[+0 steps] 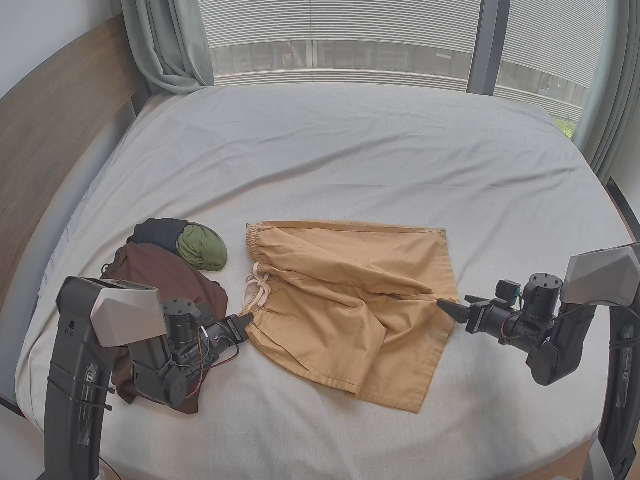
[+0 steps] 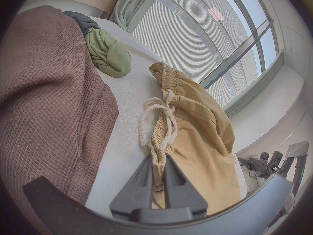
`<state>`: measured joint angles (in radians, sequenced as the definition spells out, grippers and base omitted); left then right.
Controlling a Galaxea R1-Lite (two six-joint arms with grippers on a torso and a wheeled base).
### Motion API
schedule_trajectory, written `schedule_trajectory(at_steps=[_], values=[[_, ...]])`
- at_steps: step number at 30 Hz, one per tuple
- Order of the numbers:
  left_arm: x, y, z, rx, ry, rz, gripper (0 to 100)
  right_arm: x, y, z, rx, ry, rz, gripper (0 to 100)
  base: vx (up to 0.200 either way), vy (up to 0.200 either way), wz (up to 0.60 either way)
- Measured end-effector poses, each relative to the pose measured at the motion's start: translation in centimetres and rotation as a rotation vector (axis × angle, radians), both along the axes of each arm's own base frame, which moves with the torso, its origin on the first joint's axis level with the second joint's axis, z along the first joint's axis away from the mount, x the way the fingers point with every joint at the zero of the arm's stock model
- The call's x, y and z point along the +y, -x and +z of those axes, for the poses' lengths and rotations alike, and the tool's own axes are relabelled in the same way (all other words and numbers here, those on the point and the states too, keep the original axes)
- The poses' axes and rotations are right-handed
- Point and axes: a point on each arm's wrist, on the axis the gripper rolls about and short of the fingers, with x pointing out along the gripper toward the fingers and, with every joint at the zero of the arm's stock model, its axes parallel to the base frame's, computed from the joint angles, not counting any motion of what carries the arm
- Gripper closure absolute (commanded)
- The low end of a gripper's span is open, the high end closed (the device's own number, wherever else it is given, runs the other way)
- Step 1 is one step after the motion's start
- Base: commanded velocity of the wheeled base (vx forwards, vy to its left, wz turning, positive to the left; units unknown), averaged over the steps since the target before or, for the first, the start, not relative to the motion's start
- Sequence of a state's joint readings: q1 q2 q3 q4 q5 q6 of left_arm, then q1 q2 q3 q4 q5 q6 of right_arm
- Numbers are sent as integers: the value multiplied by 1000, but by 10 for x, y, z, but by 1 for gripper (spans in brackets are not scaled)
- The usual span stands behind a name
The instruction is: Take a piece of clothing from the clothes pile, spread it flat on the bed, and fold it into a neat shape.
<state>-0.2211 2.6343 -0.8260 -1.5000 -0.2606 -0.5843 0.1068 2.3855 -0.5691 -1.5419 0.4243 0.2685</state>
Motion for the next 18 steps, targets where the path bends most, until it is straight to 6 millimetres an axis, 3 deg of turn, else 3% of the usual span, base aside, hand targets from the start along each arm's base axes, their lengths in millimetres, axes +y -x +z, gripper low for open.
schedule_trajectory(at_steps=[7, 18], values=[[0, 0, 0, -7, 1, 0, 100, 20, 35, -17, 134, 53, 91, 0, 0, 0, 0], [0, 0, -2, -6, 1, 1, 100, 29, 73, -35, 345, 96, 152, 0, 0, 0, 0]])
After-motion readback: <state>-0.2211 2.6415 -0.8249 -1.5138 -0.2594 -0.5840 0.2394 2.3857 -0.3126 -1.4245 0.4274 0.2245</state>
